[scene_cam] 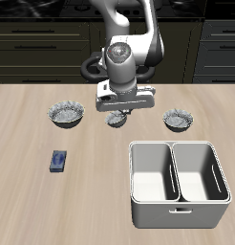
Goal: Place the smallest bowl in the left side of the drainer
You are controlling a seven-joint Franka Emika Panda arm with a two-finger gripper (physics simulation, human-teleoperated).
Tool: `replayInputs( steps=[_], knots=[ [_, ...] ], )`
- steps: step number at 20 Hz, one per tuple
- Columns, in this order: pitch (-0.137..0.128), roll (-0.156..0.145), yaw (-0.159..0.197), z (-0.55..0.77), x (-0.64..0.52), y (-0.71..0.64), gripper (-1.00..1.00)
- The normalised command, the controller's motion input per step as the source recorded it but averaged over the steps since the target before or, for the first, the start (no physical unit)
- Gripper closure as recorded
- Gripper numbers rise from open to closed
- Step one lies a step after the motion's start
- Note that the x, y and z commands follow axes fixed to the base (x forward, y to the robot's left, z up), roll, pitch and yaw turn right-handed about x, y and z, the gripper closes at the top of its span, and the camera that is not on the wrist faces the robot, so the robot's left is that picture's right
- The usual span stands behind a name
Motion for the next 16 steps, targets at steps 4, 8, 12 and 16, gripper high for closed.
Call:
replayInputs(
  steps=[4, 8, 12, 16],
  knots=[
    [-0.072, 0.007, -0.008, 0.52, -0.01, 0.07, 1.00],
    [-0.069, 0.007, 0.009, 0.48, 0.00, 0.10, 1.00],
    [-0.068, 0.002, 0.007, 0.50, 0.03, 0.08, 1.00],
    [-0.039, -0.009, -0.014, 0.45, 0.11, 0.07, 1.00]
  ],
)
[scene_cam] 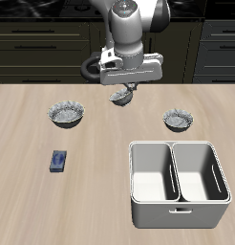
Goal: Place the smallest bowl in the left side of the drainer
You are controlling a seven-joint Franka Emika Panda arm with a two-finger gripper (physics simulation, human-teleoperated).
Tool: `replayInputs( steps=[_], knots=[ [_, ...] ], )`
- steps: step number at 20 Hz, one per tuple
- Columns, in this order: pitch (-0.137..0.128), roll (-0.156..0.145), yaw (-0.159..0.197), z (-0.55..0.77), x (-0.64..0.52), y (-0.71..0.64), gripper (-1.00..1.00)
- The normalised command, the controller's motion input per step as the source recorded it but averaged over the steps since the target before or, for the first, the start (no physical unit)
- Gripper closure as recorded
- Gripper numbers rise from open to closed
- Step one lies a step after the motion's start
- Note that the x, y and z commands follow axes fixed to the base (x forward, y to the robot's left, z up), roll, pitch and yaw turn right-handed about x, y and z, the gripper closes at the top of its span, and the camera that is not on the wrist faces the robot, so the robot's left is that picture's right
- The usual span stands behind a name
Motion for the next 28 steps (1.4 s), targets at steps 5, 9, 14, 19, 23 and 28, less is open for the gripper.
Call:
replayInputs(
  steps=[5, 9, 14, 19, 23, 28],
  knots=[
    [-0.037, 0.012, 0.003, 0.36, 0.03, 0.14, 1.00],
    [-0.044, 0.013, 0.014, 0.36, 0.07, 0.21, 1.00],
    [-0.005, 0.016, -0.002, 0.16, 0.08, 0.10, 1.00],
    [0.014, 0.007, -0.013, 0.14, 0.19, 0.13, 1.00],
    [0.007, -0.013, 0.008, 0.11, 0.28, 0.12, 1.00],
    [0.027, -0.019, -0.022, 0.08, 0.33, 0.09, 1.00]
  ],
)
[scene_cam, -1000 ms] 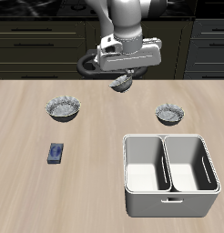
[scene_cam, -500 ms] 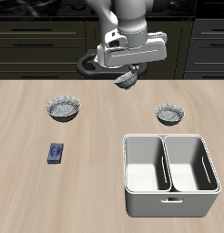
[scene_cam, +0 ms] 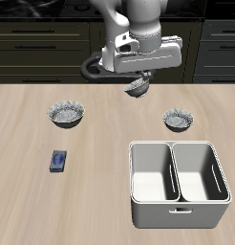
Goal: Place the smallest bowl in the left side of the drainer
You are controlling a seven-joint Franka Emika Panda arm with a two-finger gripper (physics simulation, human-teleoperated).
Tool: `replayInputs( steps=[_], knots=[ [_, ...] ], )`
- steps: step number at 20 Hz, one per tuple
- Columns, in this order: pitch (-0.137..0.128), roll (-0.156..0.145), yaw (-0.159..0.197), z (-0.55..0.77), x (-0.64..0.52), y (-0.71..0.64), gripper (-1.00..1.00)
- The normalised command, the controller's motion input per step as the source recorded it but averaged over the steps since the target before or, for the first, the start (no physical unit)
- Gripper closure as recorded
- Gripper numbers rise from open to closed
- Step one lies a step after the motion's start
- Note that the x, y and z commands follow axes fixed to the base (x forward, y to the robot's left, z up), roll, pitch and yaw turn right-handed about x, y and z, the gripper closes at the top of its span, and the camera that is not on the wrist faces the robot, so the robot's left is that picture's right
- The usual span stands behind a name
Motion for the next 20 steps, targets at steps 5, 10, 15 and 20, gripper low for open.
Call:
replayInputs(
  steps=[5, 10, 15, 20],
  knots=[
    [0.009, -0.020, -0.013, 0.14, 0.32, 0.13, 1.00],
    [-0.003, -0.009, -0.006, 0.14, 0.29, 0.19, 1.00],
    [0.005, -0.022, 0.005, 0.12, 0.33, 0.21, 1.00],
    [0.004, 0.001, -0.013, 0.17, 0.23, 0.20, 1.00]
  ],
)
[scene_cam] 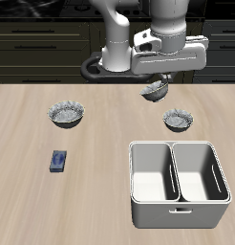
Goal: Place the smallest bowl in the left side of the drainer
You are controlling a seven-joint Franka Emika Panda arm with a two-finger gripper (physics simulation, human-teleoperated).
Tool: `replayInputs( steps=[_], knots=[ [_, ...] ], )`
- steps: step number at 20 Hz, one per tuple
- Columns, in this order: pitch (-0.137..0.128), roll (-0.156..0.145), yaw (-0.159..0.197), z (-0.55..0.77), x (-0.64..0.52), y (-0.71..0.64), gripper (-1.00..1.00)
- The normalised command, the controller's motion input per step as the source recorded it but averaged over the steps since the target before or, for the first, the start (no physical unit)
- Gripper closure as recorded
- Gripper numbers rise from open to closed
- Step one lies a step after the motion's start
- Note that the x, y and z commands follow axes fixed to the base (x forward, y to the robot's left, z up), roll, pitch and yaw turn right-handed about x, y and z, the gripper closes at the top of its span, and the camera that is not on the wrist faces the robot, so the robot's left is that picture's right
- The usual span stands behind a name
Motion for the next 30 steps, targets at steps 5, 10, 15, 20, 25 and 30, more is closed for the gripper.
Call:
replayInputs(
  steps=[5, 10, 15, 20, 25, 30],
  knots=[
    [-0.018, 0.005, -0.008, 0.11, 0.15, 0.16, 1.00],
    [0.026, -0.012, -0.002, 0.02, 0.24, 0.17, 1.00],
    [0.010, -0.025, -0.001, 0.09, 0.20, 0.10, 1.00],
    [-0.011, -0.028, -0.003, 0.21, 0.20, 0.07, 1.00],
    [0.005, -0.011, -0.012, 0.12, 0.24, 0.10, 1.00],
    [-0.021, -0.033, -0.001, 0.13, 0.31, 0.07, 1.00]
  ],
)
